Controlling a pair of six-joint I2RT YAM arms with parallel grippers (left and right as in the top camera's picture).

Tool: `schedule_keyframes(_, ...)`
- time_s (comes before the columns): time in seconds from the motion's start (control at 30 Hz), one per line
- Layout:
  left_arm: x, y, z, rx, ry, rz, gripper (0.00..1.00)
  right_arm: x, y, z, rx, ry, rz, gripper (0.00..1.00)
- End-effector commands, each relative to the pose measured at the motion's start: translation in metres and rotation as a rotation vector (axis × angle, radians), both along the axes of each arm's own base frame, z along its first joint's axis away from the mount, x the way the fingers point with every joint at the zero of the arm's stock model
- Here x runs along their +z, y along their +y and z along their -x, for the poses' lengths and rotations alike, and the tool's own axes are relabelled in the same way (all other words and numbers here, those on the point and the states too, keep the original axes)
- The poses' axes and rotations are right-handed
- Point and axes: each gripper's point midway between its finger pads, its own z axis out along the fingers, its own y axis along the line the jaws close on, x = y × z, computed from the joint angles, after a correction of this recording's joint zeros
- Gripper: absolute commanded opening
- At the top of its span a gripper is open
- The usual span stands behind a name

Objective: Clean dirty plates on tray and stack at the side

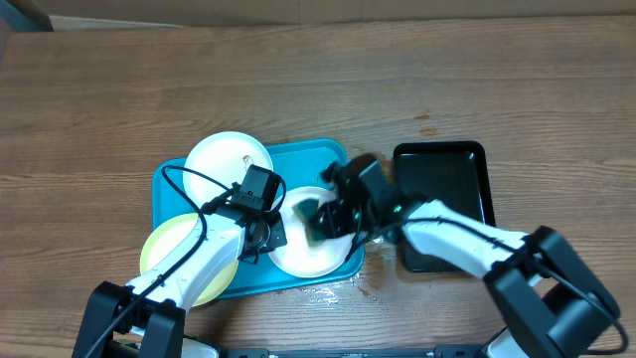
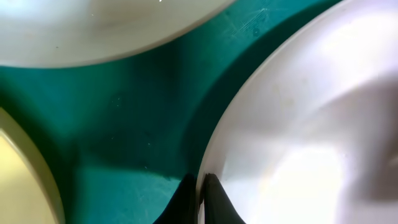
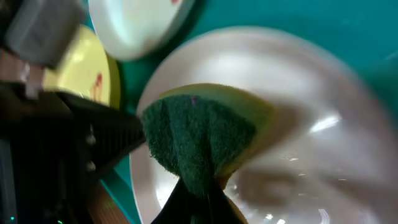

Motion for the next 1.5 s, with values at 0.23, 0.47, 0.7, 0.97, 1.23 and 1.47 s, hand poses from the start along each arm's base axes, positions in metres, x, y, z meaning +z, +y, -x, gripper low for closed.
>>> schedule_keyframes(0.23, -0.008, 0.012, 0.014, 0.003, 0.057, -0.053, 0.04, 0.063, -0.131, -0.052, -0.308, -0.055, 0.167, 0.04)
schedule_keyframes(0.47, 0.012, 0.021, 0.002, 0.014, 0.019, -0.118, 0.04, 0.019, -0.253, -0.047, -0.595, 0.070, 0.555, 0.04)
schedule_keyframes(0.7, 0.060, 0.021, -0.016, -0.001, -0.093, -0.124, 0.04, -0.010, -0.276, -0.037, -0.620, 0.116, 0.666, 0.04)
schedule_keyframes(0.97, 0.121, 0.037, -0.026, -0.004, -0.241, -0.244, 0.04, -0.032, -0.282, -0.034, -0.625, 0.122, 0.708, 0.24)
schedule_keyframes(1.23, 0.145, 0.042, -0.029, -0.148, -0.347, -0.481, 0.04, -0.035, -0.282, -0.034, -0.628, 0.114, 0.704, 0.73)
schedule_keyframes(1.47, 0.183, 0.015, -0.031, -0.271, -0.567, -0.720, 0.04, -0.035, -0.282, -0.033, -0.627, 0.115, 0.704, 0.88)
